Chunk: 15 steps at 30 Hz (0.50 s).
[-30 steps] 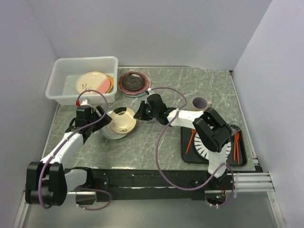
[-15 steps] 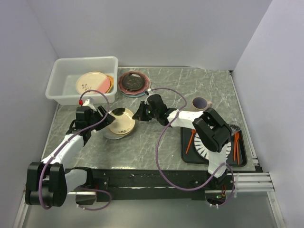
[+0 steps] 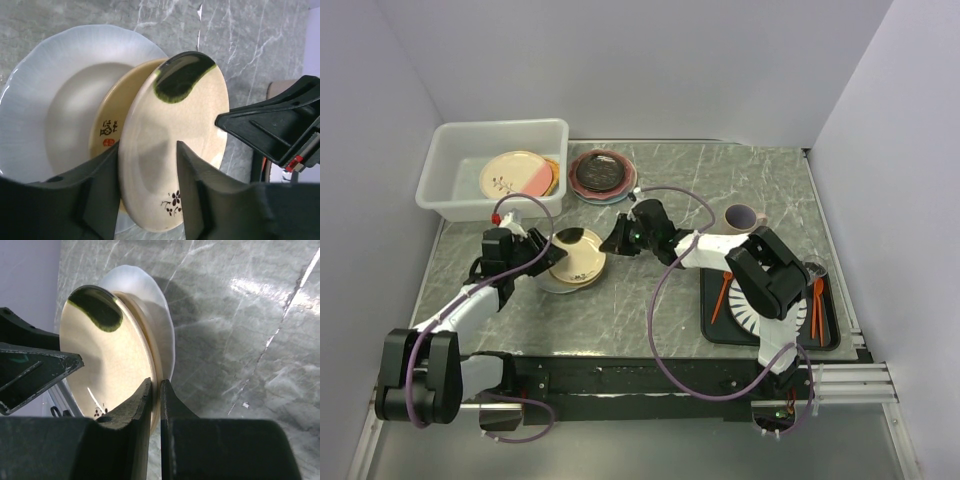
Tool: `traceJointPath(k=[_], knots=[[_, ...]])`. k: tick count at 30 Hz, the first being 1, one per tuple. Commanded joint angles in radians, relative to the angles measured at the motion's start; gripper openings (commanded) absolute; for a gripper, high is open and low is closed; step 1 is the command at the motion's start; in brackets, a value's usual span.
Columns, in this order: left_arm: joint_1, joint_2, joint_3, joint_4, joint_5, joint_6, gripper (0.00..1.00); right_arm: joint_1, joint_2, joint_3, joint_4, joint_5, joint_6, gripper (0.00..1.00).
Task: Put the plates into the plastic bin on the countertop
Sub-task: Pick up the plate at the center of the board.
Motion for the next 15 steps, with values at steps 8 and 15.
traceJointPath(k=[8, 15], knots=[[-0.002, 0.059, -0.011, 0.145, 0.112, -0.043, 0.01, -0.007, -0.044, -0.003, 0.126, -0.07, 0.032, 0.15], [-0.002, 0.018, -0.008, 0.099, 0.075, -0.036, 0.01, -0.007, -0.049, -0.008, 0.127, -0.075, 0.029, 0.26]])
